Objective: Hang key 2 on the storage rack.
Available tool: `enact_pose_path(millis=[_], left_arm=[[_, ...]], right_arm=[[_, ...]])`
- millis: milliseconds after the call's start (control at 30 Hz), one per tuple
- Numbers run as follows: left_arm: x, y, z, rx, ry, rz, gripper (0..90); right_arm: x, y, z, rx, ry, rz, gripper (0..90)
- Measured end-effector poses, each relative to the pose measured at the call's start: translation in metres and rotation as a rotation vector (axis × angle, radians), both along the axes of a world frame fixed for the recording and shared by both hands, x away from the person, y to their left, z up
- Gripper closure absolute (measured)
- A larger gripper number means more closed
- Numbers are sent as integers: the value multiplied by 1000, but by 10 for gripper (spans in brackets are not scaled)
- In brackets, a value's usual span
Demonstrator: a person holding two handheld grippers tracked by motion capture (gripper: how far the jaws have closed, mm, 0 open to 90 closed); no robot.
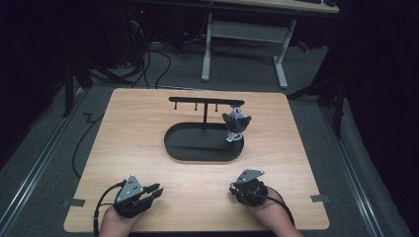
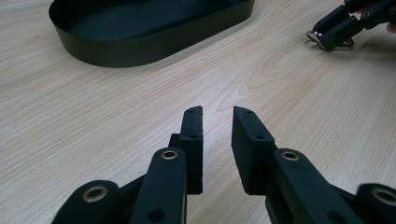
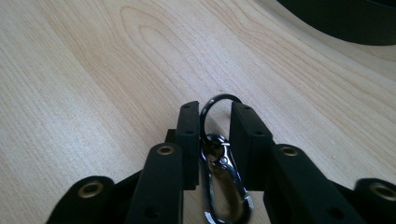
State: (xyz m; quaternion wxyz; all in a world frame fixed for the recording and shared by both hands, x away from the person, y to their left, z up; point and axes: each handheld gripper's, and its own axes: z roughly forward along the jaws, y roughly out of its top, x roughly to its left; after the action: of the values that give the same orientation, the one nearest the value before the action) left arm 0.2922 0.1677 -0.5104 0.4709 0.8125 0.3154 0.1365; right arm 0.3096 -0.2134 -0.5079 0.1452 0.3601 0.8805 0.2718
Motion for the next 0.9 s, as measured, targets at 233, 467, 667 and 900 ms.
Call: enact_pose_path(millis=[233, 467, 667, 900], left_arm=[[-1, -3, -1, 5, 2, -9, 738], [-1, -4, -1, 5, 3, -13, 735], [-1, -3, -1, 2, 3, -14, 734], [-1, -4, -1, 1, 2, -19, 729]], right_arm=[[-1, -9, 6, 20, -6, -18, 831], [0, -19, 10, 41, 8, -64, 872], [1, -22, 12, 19, 22, -78, 865], [-1, -33, 10, -7, 61, -102, 820]])
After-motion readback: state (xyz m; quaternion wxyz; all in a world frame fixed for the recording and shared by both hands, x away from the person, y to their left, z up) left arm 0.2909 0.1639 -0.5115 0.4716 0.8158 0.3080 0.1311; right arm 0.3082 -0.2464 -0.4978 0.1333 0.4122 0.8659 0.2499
